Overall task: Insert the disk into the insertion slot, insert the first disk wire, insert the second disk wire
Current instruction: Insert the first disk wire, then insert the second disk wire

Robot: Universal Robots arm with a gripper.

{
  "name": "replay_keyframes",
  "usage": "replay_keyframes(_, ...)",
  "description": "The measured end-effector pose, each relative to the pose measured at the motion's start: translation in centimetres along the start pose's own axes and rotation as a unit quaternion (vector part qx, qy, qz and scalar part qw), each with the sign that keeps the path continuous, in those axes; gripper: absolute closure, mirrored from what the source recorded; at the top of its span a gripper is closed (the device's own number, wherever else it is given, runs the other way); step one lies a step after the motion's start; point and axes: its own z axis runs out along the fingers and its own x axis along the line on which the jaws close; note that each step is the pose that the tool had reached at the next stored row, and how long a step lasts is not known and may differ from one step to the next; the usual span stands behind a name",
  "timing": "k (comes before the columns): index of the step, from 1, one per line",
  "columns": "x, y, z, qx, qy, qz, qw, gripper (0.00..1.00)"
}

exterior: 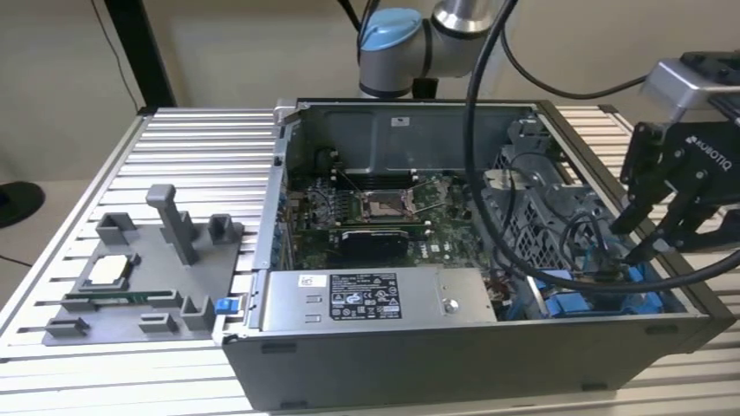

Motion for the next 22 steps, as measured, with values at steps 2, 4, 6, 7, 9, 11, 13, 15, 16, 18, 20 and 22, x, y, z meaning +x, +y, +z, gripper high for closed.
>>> replay_keyframes(2,0.01,-0.34,-0.03,-0.0099,0.0000,0.000,1.0000,0.00)
replay_keyframes(4,0.02,-0.72,-0.06,-0.0191,-0.0002,0.001,0.9998,0.00)
replay_keyframes(6,0.03,-1.14,-0.09,-0.0273,-0.0002,0.001,0.9996,0.00)
replay_keyframes(7,0.04,-1.33,-0.10,-0.0308,-0.0003,0.001,0.9995,0.00)
replay_keyframes(9,0.07,-1.69,-0.14,-0.0377,-0.0004,0.001,0.9993,0.00)
replay_keyframes(11,0.15,-1.94,-0.16,-0.0433,-0.0008,0.002,0.9991,0.00)
replay_keyframes(13,0.29,-2.06,-0.18,-0.0474,-0.0017,0.002,0.9989,0.00)
replay_keyframes(15,0.43,-2.06,-0.18,-0.0500,-0.0027,0.002,0.9987,0.00)
replay_keyframes(16,0.46,-2.07,-0.18,-0.0516,-0.0029,0.002,0.9987,0.00)
replay_keyframes(18,0.51,-2.07,-0.18,-0.0546,-0.0030,0.001,0.9985,0.00)
replay_keyframes(20,0.56,-2.13,-0.18,-0.0567,-0.0032,0.001,0.9984,0.00)
replay_keyframes(22,0.62,-2.39,-0.19,-0.0573,-0.0037,0.000,0.9984,0.00)
